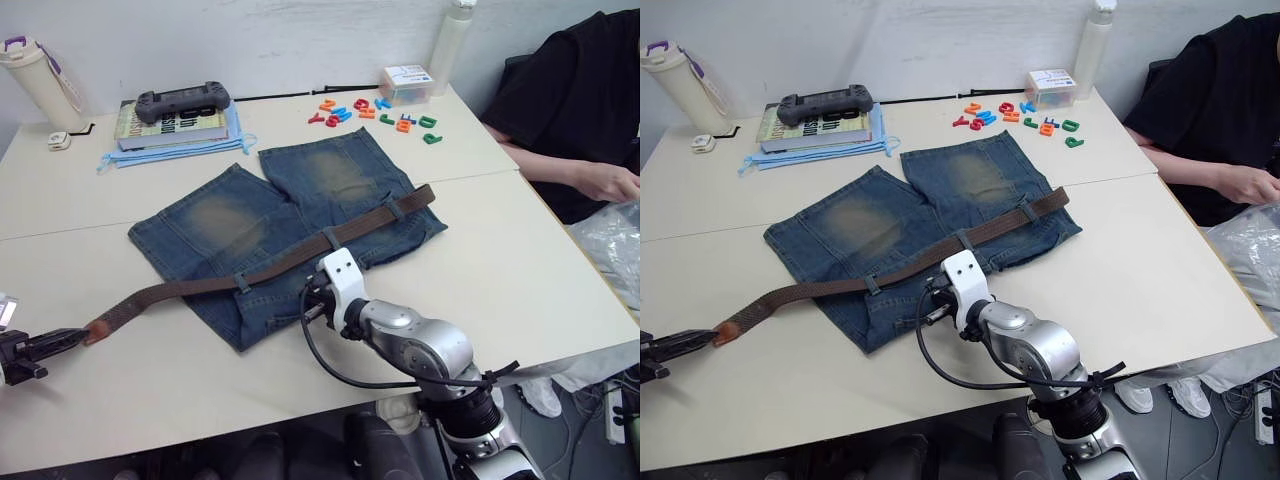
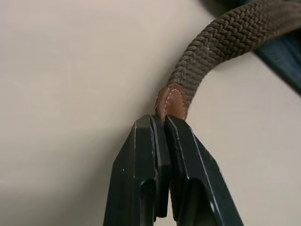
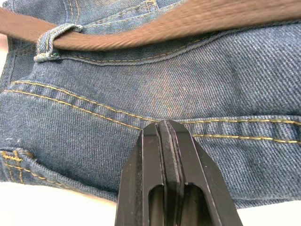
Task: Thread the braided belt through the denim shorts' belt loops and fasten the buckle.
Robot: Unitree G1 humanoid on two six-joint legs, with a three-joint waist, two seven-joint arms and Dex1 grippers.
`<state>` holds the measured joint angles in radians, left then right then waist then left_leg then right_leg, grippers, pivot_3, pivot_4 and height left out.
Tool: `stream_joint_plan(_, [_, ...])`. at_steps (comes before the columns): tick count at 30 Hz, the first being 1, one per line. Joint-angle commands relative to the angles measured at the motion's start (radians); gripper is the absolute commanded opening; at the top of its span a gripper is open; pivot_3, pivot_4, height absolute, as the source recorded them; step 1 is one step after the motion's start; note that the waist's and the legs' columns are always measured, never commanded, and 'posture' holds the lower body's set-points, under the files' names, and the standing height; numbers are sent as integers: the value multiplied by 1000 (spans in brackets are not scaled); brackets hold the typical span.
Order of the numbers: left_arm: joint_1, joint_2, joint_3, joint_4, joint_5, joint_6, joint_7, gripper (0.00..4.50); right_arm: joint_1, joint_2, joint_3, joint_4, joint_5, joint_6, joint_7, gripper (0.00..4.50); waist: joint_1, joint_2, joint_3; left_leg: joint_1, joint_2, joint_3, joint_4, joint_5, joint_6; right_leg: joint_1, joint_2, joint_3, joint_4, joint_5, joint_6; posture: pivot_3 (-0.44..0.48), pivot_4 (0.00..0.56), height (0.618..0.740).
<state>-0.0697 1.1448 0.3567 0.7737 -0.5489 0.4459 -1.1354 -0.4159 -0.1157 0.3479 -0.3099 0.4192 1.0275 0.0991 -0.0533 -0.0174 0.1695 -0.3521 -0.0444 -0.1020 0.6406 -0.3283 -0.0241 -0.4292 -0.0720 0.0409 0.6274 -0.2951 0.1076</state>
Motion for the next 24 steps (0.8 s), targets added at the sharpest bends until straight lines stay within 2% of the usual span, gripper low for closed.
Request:
stream_joint_plan(1, [-41, 34, -22, 188, 111, -105, 6, 0, 12, 3, 0, 24, -30, 30, 0, 81, -2, 0, 0, 0, 0, 0, 0, 0, 0, 0, 0, 0, 0, 0, 0, 0, 150, 740])
stream_joint_plan(5, [-109, 61, -13, 379, 173, -211, 88, 0, 8, 11, 0, 26, -42, 29, 9, 81, -5, -4, -2, 0, 0, 1, -4, 0, 0, -2, 0, 1, 1, 0, 0, 0, 150, 740])
stream_joint_plan(8, [-123, 74, -6, 448, 195, -257, 132, 0, 5, 14, -1, 25, -48, 29, 15, 81, -6, -5, -3, 1, 0, 1, -7, 1, -1, -4, 0, 2, 1, 0, 0, 0, 150, 740])
stream_joint_plan(16, [-150, 74, 13, 496, 223, -298, 170, 0, 1, 20, -3, 24, -64, 34, 27, 81, -4, -4, -4, 0, 0, 2, -9, 2, -1, -6, 0, 2, 2, 0, 0, 0, 150, 740])
stream_joint_plan(20, [-144, 79, 29, 516, 237, -317, 230, 0, 2, 23, -3, 25, -73, 37, 34, 81, -5, -4, -4, 0, 0, 2, -9, 2, -1, -6, 0, 2, 3, 0, 0, 0, 150, 740])
stream_joint_plan(24, [-164, 66, 27, 493, 237, -312, 171, 0, 3, 26, -12, 22, -73, 38, 36, 81, -4, -4, -4, 0, 0, 2, -9, 2, -1, -7, 0, 3, 3, 0, 0, 0, 150, 740])
